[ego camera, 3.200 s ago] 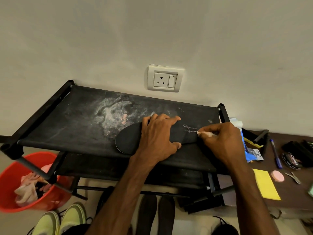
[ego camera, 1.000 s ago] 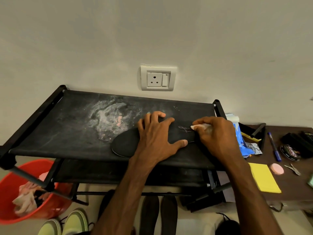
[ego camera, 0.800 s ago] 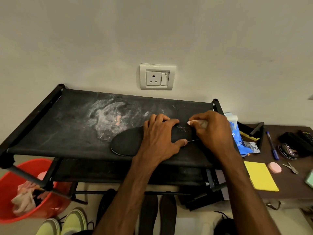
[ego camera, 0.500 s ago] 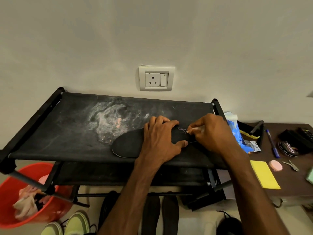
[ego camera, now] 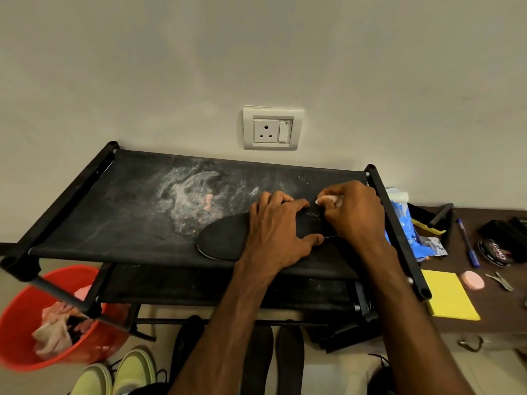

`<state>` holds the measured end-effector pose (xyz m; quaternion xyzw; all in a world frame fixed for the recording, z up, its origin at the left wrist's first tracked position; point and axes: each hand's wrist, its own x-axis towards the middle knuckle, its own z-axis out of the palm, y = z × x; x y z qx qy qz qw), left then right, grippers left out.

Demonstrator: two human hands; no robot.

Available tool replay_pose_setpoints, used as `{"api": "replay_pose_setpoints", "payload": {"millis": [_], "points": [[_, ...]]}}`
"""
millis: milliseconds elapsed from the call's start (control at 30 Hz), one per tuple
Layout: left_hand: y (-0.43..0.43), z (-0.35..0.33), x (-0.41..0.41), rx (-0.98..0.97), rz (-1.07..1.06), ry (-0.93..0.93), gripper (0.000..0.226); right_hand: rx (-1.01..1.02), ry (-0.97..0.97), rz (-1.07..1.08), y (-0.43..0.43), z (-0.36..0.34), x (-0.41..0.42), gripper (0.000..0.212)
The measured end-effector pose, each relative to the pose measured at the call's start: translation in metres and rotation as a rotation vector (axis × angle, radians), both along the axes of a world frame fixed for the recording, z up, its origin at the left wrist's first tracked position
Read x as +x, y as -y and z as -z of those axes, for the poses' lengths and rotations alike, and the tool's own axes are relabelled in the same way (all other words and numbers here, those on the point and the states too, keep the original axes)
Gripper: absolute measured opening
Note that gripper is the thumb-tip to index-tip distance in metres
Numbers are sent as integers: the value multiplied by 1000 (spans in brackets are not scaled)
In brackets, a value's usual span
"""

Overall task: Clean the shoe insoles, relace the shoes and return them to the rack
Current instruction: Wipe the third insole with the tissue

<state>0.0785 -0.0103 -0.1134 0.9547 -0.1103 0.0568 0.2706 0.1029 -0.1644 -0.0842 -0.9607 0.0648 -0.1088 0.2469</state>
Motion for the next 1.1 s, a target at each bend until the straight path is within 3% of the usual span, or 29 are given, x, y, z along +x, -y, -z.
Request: {"api": "replay_pose_setpoints", "payload": {"millis": [300,700,967,1100], "points": [[1,2,0,1,-2,-8,78,-109,-352,-264,23,-22,-25,19],[1,0,-1,12,21,-8,75,-48,35,-69,-10,5,-4,11],[2,-2,-1,-5,-6,-60,79,-167,-369,-332,18,-26,-15,13],[2,-3,-2,-7,7,-76,77,-206,-302,-291,9,-23,-15,9]]}}
